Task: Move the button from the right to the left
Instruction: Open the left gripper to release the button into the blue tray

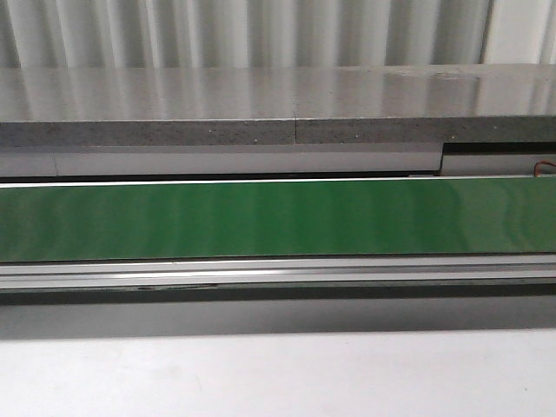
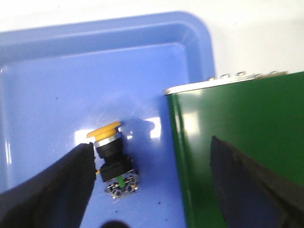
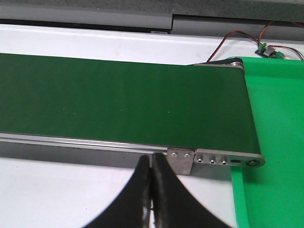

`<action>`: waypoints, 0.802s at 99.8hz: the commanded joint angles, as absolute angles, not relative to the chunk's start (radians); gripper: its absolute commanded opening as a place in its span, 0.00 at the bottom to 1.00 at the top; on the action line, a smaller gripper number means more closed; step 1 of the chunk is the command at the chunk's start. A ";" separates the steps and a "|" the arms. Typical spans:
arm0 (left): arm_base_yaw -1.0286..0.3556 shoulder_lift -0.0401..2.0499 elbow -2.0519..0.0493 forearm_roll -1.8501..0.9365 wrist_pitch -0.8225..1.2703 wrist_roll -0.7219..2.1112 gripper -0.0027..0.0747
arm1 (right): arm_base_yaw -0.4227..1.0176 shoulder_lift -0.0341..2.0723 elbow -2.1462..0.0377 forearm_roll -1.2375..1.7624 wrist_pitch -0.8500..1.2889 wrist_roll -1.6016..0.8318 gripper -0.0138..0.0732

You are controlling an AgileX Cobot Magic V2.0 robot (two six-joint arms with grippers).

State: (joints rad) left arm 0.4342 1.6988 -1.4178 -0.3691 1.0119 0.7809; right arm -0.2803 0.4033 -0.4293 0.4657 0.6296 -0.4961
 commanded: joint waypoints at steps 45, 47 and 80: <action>0.243 1.237 -1.341 -0.429 0.985 0.673 0.63 | -0.281 0.407 -0.455 0.492 0.573 -0.501 0.08; 0.238 1.218 -1.324 -0.432 0.978 0.673 0.63 | -0.281 0.407 -0.455 0.492 0.573 -0.501 0.08; 0.108 0.906 -1.015 -0.502 0.871 0.667 0.57 | -0.281 0.407 -0.455 0.492 0.573 -0.501 0.08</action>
State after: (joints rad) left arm 0.1487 0.9890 -1.0619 -0.4441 0.9385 0.6806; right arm -0.2803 0.4033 -0.4293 0.4657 0.6296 -0.4961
